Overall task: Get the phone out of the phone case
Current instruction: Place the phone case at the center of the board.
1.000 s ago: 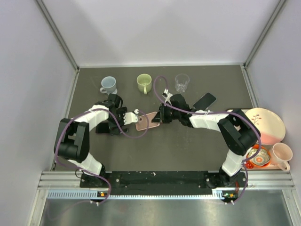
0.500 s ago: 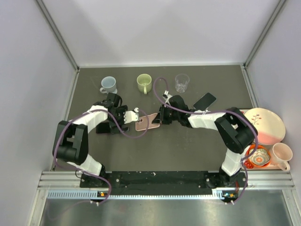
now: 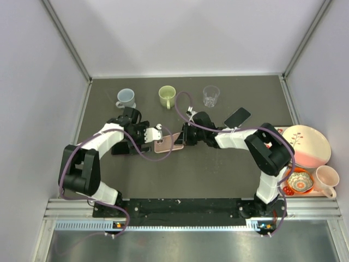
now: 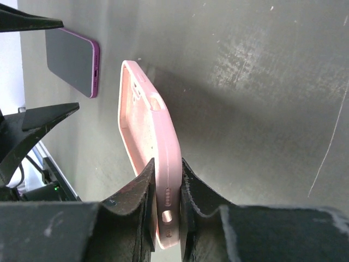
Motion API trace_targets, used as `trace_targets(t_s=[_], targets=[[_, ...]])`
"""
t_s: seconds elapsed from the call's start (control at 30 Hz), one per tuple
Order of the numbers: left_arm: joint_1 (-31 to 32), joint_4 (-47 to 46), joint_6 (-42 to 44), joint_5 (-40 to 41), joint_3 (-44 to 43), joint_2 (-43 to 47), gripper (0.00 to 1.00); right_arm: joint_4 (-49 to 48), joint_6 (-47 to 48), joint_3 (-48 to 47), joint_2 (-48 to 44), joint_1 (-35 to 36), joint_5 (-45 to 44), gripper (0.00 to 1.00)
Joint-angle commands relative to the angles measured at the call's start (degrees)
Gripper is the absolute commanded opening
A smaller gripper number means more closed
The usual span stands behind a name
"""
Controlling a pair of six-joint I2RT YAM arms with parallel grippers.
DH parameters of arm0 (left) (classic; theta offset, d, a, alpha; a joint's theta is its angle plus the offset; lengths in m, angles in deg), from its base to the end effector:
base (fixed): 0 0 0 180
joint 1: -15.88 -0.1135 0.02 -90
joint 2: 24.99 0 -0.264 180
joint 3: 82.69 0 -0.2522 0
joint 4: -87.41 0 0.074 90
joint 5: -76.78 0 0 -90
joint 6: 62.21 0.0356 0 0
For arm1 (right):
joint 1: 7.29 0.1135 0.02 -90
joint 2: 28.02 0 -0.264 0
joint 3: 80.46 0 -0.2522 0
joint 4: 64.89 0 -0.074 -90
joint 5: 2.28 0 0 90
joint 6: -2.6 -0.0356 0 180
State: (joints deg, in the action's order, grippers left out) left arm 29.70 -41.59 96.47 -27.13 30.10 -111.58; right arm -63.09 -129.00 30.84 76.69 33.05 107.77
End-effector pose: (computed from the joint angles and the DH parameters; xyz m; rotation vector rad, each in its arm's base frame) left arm 0.2685 -0.0749 0.1911 1.8411 2.0122 -0.0780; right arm 0.2786 0.2527 0.1547 -0.1844 2.4422 1.1093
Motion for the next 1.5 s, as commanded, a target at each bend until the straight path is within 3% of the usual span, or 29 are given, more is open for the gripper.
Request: trace_targets(t_s=[0.0, 0.67, 0.97, 1.47], targets=[[1.0, 0.5, -1.4, -3.8, -1.3, 1.9, 0.99, 4.1, 2.3, -1.3, 2.1, 1.7, -2.4, 0.18], [6.9, -9.6, -15.3, -4.4, -7.0, -3.8, 0.99, 4.7, 3.4, -2.0, 2.6, 1.6, -3.7, 0.27], [10.3, -12.4, -19.9, 1.0, -8.6, -8.4, 0.99, 4.7, 3.5, -2.2, 2.2, 1.7, -3.8, 0.28], [11.5, -16.7, -19.1, 12.1, -6.9, -12.8, 0.99, 5.0, 3.5, -2.6, 1.9, 1.7, -3.1, 0.29]])
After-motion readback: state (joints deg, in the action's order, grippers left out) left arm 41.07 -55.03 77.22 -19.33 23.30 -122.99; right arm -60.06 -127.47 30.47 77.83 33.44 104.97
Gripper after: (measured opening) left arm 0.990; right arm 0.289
